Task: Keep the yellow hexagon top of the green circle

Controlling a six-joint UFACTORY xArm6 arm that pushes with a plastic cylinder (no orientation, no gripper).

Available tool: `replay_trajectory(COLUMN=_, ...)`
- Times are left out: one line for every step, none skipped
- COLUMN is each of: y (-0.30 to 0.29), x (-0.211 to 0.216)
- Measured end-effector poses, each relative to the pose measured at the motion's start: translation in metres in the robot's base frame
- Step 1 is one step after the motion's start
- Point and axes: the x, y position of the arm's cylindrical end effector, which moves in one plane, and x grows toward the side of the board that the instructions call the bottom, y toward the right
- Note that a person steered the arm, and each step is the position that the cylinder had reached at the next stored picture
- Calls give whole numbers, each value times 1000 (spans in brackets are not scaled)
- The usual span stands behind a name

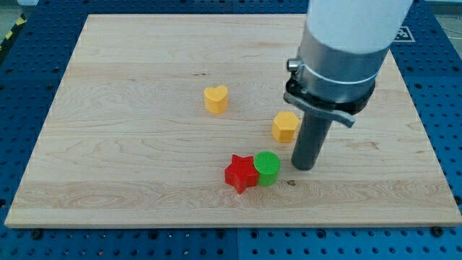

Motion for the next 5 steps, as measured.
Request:
replay_trajectory(y=8, x=-25)
replay_trajectory(y=9, x=-59)
replay_trajectory(y=-5, x=-84)
replay_trajectory(y=-32, x=-85)
replay_trajectory(y=-33, x=-83)
